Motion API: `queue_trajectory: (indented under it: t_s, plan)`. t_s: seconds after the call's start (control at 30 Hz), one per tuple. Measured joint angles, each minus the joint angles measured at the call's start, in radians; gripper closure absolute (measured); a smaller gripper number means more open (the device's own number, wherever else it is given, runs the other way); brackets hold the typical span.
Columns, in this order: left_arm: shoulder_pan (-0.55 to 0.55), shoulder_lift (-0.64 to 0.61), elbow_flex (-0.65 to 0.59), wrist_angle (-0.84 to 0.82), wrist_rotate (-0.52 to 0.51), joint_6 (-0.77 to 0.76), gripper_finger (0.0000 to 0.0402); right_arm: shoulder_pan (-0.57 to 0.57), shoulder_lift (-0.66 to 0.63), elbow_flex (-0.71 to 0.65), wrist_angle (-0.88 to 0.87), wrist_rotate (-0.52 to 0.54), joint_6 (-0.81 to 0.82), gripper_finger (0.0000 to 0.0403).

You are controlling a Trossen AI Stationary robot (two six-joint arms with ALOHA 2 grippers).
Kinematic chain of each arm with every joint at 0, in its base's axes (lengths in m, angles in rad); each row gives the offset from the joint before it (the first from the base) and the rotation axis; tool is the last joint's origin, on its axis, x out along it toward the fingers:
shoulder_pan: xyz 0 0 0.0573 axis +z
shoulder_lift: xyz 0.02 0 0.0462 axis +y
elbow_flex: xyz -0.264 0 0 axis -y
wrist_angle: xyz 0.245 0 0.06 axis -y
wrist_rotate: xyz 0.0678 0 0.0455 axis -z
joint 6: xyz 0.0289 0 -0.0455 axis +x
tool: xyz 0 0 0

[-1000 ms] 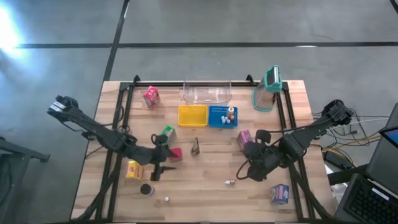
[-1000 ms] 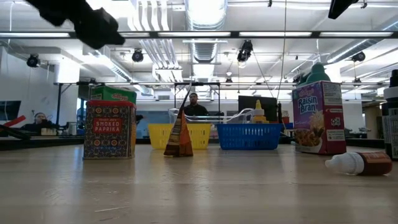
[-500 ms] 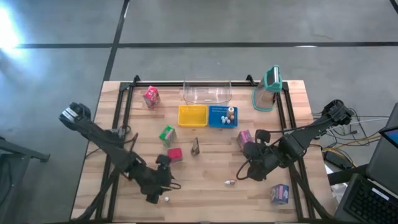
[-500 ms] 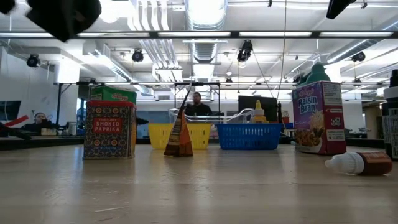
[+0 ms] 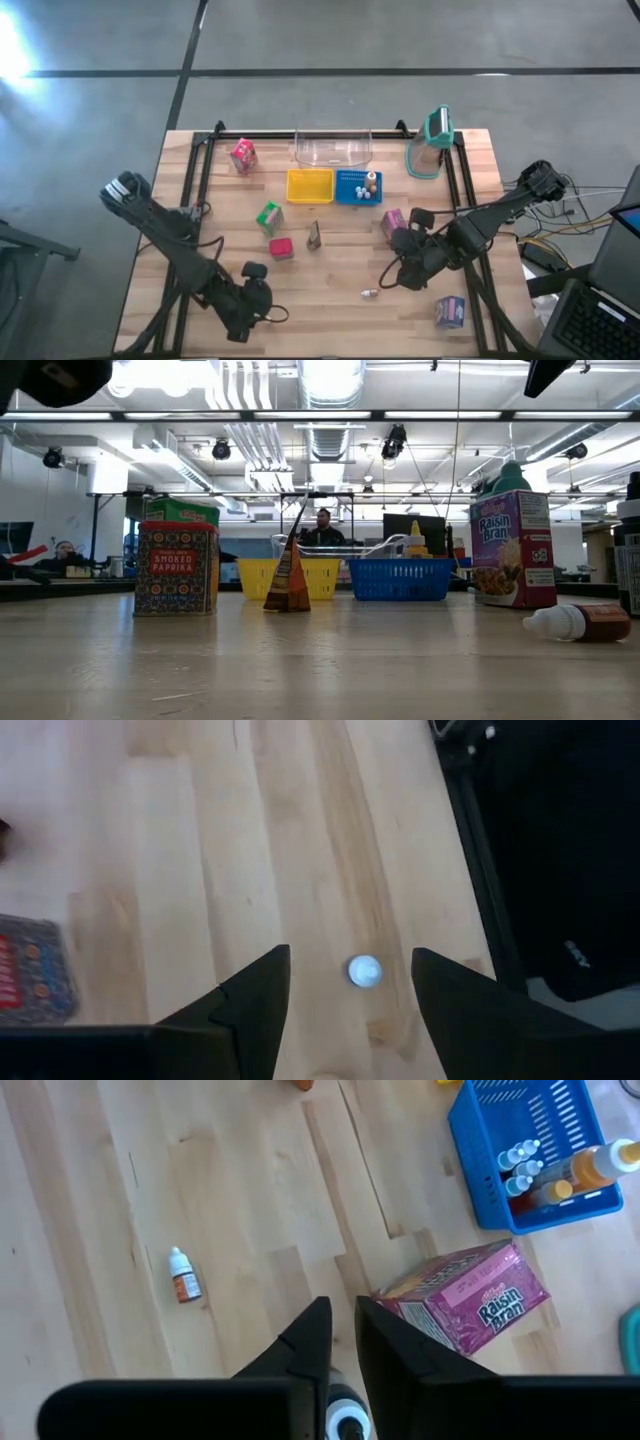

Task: Pick & Place Kitchen Items
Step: Put the purple food coloring bottle into the blue bin

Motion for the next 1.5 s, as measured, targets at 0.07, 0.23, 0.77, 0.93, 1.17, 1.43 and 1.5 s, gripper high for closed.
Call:
queue_trajectory:
  t_s: [0.07, 0.23, 0.77, 0.93, 1.17, 1.43, 1.5]
  plan:
    - [-0.006, 0.015, -0.004, -0.003, 0.001, -0.008, 0.0186, -0.002, 0.0, -0.006, 0.0, 0.0, 0.0, 0.035]
    - [-0.007, 0.041, -0.001, 0.001, 0.008, -0.017, 0.0186, -0.006, 0.0, -0.023, 0.011, 0.0, 0.003, 0.0341]
    - [-0.027, 0.072, 0.01, 0.005, 0.075, -0.17, 0.0186, -0.006, 0.0, -0.027, 0.022, -0.001, 0.001, 0.0343]
    - [-0.049, 0.088, 0.009, 0.008, 0.08, -0.22, 0.0186, -0.006, 0.0, -0.027, 0.022, -0.001, -0.001, 0.0359]
    - [-0.058, 0.169, 0.016, 0.01, 0.076, -0.223, 0.0186, -0.006, 0.0, -0.027, 0.023, -0.001, -0.001, 0.0369]
    - [-0.058, 0.246, 0.036, 0.009, 0.08, -0.185, 0.0186, -0.006, 0.0, -0.027, 0.029, 0.004, -0.001, 0.0353]
    - [-0.058, 0.255, 0.042, 0.009, 0.08, -0.183, 0.0186, -0.006, 0.0, -0.027, 0.034, 0.004, -0.001, 0.0349]
